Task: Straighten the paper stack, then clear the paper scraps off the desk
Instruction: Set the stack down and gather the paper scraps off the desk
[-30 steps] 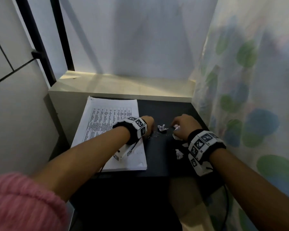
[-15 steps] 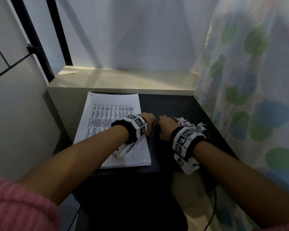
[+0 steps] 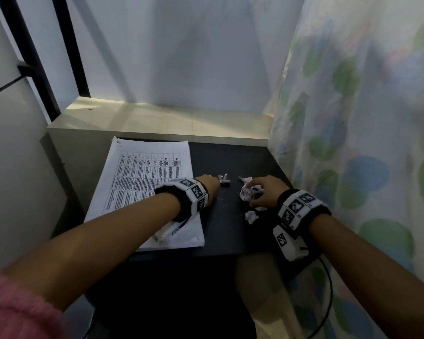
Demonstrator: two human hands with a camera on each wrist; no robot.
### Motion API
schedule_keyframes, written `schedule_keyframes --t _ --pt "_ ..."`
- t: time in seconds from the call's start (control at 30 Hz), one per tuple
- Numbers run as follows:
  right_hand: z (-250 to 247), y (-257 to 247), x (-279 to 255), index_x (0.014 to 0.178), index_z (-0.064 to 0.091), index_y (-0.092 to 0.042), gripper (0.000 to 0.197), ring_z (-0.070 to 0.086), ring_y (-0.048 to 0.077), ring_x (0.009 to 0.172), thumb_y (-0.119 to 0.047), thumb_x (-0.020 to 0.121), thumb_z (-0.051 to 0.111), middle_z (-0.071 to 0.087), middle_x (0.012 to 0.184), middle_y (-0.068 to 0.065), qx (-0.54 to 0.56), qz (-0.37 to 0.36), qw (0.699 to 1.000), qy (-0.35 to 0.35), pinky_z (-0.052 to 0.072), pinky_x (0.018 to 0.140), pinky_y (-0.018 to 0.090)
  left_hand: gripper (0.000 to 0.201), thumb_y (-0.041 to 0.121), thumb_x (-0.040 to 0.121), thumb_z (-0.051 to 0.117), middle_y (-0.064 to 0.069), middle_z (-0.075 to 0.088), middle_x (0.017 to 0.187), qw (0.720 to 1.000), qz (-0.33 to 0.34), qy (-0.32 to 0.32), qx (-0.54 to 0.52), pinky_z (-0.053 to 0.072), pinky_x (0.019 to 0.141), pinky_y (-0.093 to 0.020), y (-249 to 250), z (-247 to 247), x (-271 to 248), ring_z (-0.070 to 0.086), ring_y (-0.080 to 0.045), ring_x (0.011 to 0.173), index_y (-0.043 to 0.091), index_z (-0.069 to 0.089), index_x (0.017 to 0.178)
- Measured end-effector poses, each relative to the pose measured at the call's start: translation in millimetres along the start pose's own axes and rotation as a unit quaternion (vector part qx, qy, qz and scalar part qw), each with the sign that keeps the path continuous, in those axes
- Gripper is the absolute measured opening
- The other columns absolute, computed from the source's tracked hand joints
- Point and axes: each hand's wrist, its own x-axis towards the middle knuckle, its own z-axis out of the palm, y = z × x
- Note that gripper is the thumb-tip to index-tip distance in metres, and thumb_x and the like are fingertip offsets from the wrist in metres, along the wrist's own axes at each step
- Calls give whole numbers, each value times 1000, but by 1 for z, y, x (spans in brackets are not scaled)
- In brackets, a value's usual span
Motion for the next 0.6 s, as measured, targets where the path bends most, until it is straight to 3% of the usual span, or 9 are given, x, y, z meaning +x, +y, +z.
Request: schedule_keyframes --t 0.07,0.17,0.23,0.33,0.4,0.47,0.53,0.6 --pt "4 -1 7 119 64 -21 38 55 21 119 -22 81 71 57 131 5 12 -2 1000 -4 42 87 22 47 17 95 52 -16 38 147 1000 2 4 -16 36 107 -31 9 0 -1 41 -29 135 1 41 138" --pt "5 -5 17 110 70 -18 29 59 22 115 -17 82 69 61 127 7 44 3 999 18 45 86 22 46 17 96 48 -15 41 146 997 14 22 -72 34 110 -35 17 0 -1 41 -30 134 5 40 140" --pt "-1 -8 20 108 71 -15 28 62 21 99 -15 81 69 66 116 10 96 -6 994 47 44 79 20 44 13 93 50 -14 48 141 993 19 27 -114 37 110 -38 17 -2 -3 47 -31 130 7 44 137" --pt "-14 -8 28 108 72 -12 30 60 17 82 -14 78 72 70 104 11 193 -20 976 96 52 79 26 36 14 87 58 -13 56 129 983 13 65 -170 45 99 -36 9 -6 -1 54 -30 118 8 53 122" --pt "-21 -5 32 112 69 -12 37 62 20 81 -14 76 75 67 98 10 241 -13 965 105 58 82 37 42 16 80 65 -14 54 125 978 10 88 -190 47 93 -36 5 -8 2 55 -30 112 10 51 119" --pt "-25 -3 35 120 64 -15 48 63 23 83 -13 75 77 63 97 9 245 0 965 90 59 82 42 48 21 77 70 -14 51 125 973 25 102 -207 47 92 -35 6 -11 4 55 -30 111 13 50 120" --pt "-26 3 39 128 57 -16 56 63 23 84 -7 75 75 61 98 8 241 9 967 76 58 82 41 53 25 76 72 -13 50 127 971 64 102 -205 46 95 -32 13 -15 4 53 -28 114 17 51 124" --pt "-24 8 41 123 60 -14 49 64 23 85 -4 76 72 64 101 9 217 16 972 86 58 80 36 53 24 78 72 -10 51 129 974 108 87 -177 44 95 -29 22 -16 5 52 -25 117 18 53 127"
